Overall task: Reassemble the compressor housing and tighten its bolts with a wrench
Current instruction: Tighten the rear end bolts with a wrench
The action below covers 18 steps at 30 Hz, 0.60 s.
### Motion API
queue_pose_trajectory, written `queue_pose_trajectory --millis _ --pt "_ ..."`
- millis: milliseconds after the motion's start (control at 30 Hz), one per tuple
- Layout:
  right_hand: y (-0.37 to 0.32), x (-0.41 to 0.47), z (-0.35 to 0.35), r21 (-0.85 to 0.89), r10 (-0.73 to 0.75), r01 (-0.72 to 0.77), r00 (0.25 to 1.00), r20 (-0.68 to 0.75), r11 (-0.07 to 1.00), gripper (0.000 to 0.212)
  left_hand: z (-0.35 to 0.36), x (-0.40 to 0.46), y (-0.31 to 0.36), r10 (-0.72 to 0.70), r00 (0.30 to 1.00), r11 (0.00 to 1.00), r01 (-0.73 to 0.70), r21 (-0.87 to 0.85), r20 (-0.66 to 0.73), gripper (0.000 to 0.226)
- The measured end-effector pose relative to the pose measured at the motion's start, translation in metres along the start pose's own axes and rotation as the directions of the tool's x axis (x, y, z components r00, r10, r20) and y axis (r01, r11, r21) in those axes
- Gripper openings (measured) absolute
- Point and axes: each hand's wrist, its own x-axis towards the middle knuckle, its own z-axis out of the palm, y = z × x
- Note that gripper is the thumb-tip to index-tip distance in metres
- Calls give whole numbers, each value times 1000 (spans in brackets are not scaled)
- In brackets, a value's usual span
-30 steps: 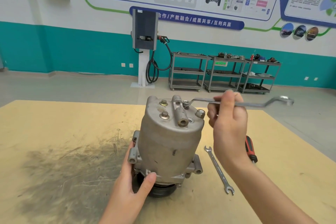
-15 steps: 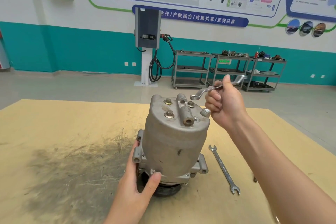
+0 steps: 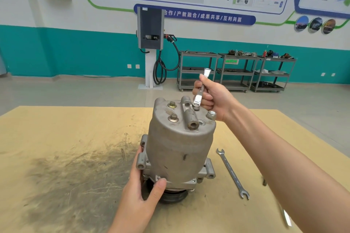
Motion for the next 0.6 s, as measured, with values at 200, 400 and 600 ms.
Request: queue_pose_trajectory --millis 200,400,600 --pt "36 -35 -4 61 -393 440 849 -354 896 41 -1 0 -2 -4 1000 1000 4 -4 -2 99" --pt "67 -81 10 -478 -853 712 485 -195 514 24 -1 -1 -4 -39 999 999 39 -29 1 87" --pt "58 -102 35 -900 -869 348 319 378 -264 40 -1 -1 0 -29 1000 999 29 -24 -1 99"
